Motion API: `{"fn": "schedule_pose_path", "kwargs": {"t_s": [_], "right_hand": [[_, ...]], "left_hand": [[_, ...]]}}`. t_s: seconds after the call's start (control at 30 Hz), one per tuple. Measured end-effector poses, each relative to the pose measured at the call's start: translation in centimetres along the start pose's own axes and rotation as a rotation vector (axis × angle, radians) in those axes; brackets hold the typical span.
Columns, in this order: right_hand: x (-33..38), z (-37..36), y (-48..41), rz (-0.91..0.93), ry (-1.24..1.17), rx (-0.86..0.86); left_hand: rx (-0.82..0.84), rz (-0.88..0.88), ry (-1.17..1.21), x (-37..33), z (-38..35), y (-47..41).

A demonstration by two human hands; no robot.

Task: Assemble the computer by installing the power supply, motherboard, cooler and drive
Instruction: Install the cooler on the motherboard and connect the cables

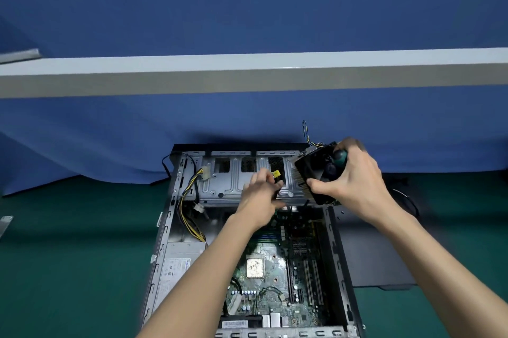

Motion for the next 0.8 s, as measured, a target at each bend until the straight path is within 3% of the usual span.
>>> {"fn": "schedule_pose_path", "kwargs": {"t_s": [0.1,0.33,0.5,0.6,0.8], "right_hand": [[-0.4,0.3,0.1,-0.008,0.004,-0.006],[-0.7,0.5,0.3,-0.013,0.01,-0.012],[-0.9,0.9,0.6,-0.008,-0.006,-0.023],[-1.0,1.1,0.6,-0.014,-0.003,-0.032],[-0.3,1.0,0.8,-0.009,-0.012,-0.033]], "left_hand": [[-0.023,-0.103,-0.2,-0.3,-0.1,0.1],[-0.178,-0.096,-0.559,-0.3,0.2,1.0],[-0.2,0.108,-0.219,1.2,0.5,1.5],[-0.129,0.07,-0.146,1.0,0.5,1.2],[-0.141,-0.06,-0.202,1.7,1.8,2.8]]}}
Point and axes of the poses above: each hand's wrist, its own y-axis away from the middle knuckle, its own z-axis out of the back of the hand, x = y × z, the point moved 6 cm from there along -y, towards the middle knuckle, and after that the axes turned 13 degrees about -x, right-handed, at the moved point
